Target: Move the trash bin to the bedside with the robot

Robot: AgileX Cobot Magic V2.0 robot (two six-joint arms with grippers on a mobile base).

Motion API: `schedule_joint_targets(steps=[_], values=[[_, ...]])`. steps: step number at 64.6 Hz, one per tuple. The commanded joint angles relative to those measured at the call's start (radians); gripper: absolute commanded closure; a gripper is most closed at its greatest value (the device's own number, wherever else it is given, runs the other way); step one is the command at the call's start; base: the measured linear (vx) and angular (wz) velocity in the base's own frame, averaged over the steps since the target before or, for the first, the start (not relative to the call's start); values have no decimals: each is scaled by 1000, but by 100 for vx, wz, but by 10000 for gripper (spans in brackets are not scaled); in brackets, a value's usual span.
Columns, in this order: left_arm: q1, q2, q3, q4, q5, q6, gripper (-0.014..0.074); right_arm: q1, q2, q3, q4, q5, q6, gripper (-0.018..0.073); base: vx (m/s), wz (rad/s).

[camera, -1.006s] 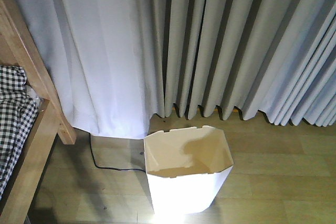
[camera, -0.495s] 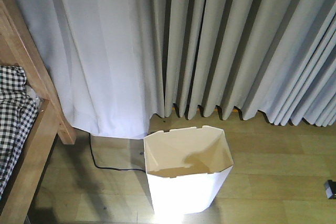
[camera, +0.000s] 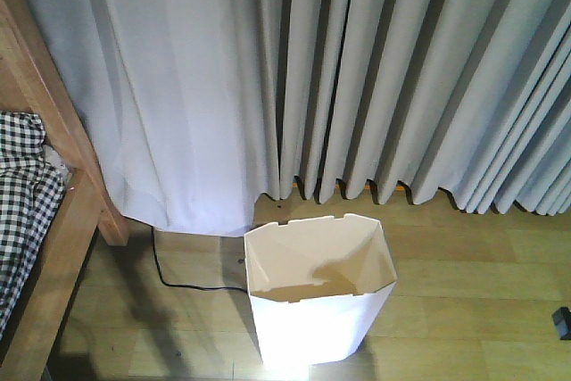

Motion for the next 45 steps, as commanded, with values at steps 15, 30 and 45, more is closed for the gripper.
schedule_joint_targets(steps=[15, 30, 45], values=[[-5, -8, 20, -10, -76, -2, 603, -1, -11, 20, 2, -50, 3, 562, 0, 0], [-5, -8, 20, -10, -76, -2, 603, -1, -11, 20, 14, -50, 2, 562, 0, 0], [-5, -8, 20, -10, -76, -2, 603, -1, -11, 20, 14, -50, 2, 562, 0, 0]])
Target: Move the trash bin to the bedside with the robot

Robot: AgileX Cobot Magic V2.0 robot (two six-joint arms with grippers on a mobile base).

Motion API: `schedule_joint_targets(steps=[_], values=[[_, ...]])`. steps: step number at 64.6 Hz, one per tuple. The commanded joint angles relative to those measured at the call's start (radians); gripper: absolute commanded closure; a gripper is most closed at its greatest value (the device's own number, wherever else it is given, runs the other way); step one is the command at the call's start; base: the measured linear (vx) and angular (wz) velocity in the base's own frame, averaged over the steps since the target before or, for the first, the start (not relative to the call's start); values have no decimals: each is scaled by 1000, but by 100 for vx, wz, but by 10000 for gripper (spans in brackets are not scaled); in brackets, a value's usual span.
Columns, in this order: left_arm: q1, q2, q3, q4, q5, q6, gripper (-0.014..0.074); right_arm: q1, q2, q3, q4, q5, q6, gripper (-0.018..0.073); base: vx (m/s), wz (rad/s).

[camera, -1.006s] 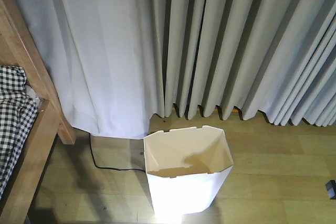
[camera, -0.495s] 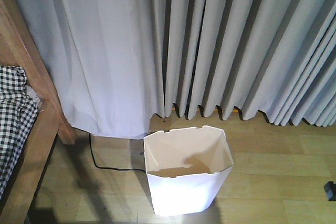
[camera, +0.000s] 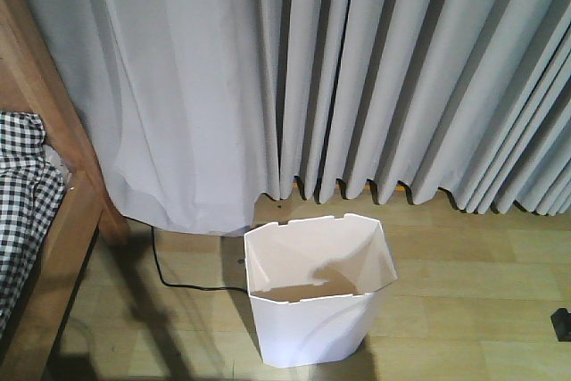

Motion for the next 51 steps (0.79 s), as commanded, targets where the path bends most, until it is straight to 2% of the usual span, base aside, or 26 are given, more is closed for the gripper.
schedule_joint_targets(steps=[1, 51], values=[[-5, -8, 20, -10, -76, -2, 603, -1, -11, 19, 0, -75, -3, 562, 0, 0], [-5, -8, 20, -10, -76, -2, 603, -1, -11, 19, 0, -75, -3, 562, 0, 0]])
